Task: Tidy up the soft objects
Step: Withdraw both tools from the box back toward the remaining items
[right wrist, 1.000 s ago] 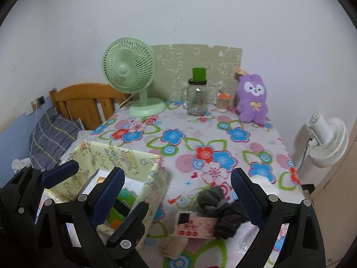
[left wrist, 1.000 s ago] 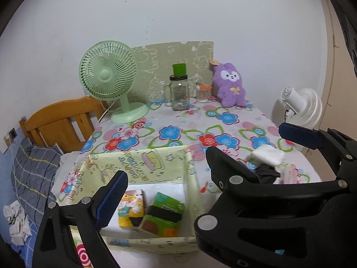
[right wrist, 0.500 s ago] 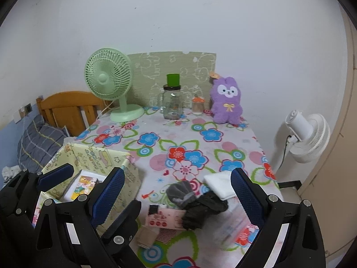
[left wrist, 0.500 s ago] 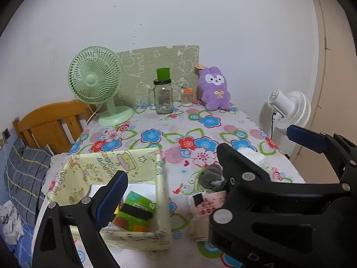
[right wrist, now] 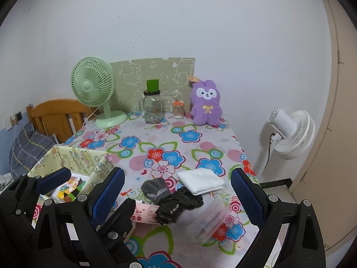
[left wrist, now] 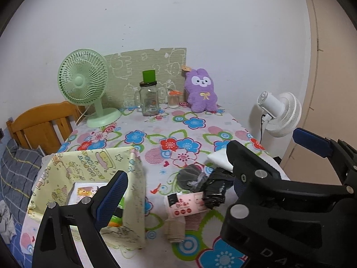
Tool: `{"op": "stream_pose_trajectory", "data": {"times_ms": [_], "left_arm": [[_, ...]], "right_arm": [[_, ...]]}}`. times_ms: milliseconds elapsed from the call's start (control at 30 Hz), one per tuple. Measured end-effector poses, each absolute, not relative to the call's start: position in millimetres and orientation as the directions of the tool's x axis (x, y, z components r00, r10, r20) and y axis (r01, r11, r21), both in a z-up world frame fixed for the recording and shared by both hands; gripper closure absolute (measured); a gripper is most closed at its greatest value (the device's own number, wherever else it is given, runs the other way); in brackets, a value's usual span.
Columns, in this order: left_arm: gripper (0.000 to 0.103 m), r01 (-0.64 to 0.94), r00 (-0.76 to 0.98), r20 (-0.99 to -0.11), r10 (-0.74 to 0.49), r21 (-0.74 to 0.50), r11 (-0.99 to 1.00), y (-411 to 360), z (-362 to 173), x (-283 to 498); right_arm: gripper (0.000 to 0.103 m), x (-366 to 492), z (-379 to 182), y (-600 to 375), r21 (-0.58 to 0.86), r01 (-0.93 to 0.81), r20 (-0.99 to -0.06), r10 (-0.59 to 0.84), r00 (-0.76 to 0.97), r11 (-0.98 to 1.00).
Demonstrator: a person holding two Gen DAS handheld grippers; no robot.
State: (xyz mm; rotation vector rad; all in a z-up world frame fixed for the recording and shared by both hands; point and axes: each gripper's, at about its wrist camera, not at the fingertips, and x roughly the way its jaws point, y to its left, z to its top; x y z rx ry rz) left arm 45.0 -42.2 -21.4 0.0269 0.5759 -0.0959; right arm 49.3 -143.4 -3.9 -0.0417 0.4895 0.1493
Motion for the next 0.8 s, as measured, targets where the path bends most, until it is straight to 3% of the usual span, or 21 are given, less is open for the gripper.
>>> {"op": "stream_pose_trajectory", "data": {"times_ms": [800], "left_arm": [[0.006, 0.176, 0.800, -0.581, -0.149, -0.010, 0.984, -79, -65, 54]], "right_arm": [[0.006, 52, -49, -186, 0.032, -0.085, -0.508, 0.090, 0.857, 0.996]]}}
